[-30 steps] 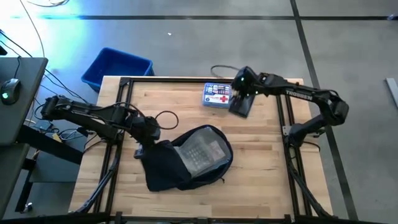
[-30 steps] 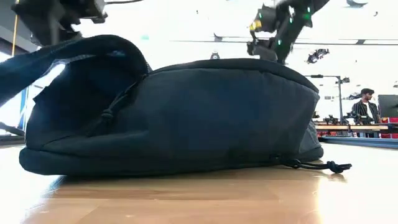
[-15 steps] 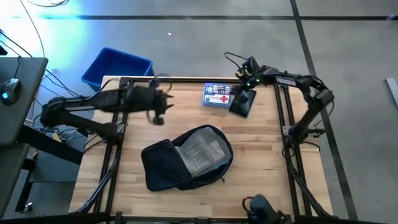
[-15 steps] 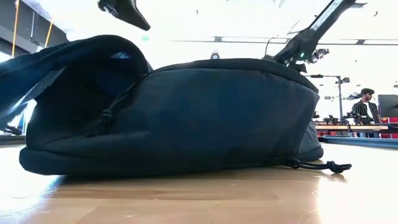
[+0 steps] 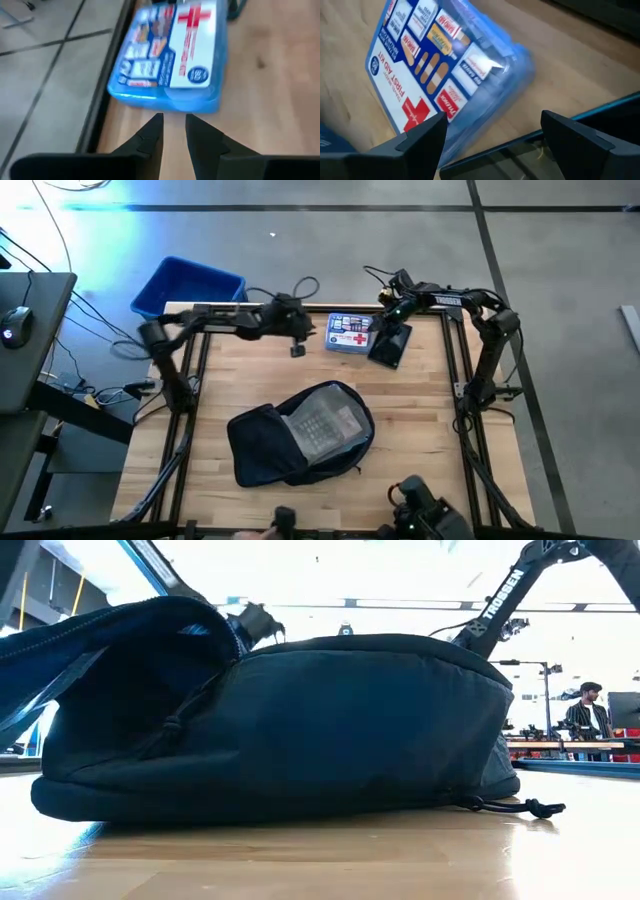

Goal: Unpack backpack
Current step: Put the blue first aid kit in the black backpack

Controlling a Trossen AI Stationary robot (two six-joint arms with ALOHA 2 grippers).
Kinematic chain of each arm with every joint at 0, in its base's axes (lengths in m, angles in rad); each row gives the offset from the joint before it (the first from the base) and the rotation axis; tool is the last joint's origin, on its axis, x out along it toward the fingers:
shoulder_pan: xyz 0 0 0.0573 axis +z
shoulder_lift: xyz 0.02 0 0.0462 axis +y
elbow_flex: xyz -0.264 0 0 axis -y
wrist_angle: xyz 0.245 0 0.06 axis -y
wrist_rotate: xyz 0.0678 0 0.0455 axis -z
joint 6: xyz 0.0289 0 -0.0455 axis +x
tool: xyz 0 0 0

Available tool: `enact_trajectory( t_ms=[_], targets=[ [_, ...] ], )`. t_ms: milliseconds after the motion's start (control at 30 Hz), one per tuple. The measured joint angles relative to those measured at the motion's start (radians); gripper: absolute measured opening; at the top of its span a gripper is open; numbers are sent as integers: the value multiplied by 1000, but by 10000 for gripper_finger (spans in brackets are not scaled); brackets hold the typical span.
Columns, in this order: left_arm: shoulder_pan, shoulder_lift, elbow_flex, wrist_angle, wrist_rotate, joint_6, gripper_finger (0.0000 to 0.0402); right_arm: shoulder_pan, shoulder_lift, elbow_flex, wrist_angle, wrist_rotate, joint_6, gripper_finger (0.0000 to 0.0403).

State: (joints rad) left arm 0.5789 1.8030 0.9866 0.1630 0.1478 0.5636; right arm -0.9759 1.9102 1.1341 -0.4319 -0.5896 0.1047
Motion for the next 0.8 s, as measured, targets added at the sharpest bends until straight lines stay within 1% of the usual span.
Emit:
enact_trajectory(
  t_ms=[133,200,300,400,500,600,633,733,800],
  targets=[
    [-3,128,76,17,0,2,45,35,13,0,43,-25,37,307],
    [-4,167,111,15,0,-2,40,57,23,0,80,-53,70,307],
    [-4,196,148,9,8,-13,34,78,37,1,111,-37,106,308],
    [-3,198,156,15,11,-20,27,96,46,1,144,-41,141,308],
    [-7,200,157,15,36,-21,18,120,49,1,170,-86,172,308],
    [-7,200,157,16,37,-21,11,133,50,3,214,-168,207,308],
    [-8,200,158,16,37,-21,9,139,50,10,219,-179,214,308],
    [-10,192,158,13,1,-40,3,159,50,31,185,-161,213,308],
    [-20,158,155,-36,-32,-62,1,162,49,37,160,-143,207,307]
  ],
)
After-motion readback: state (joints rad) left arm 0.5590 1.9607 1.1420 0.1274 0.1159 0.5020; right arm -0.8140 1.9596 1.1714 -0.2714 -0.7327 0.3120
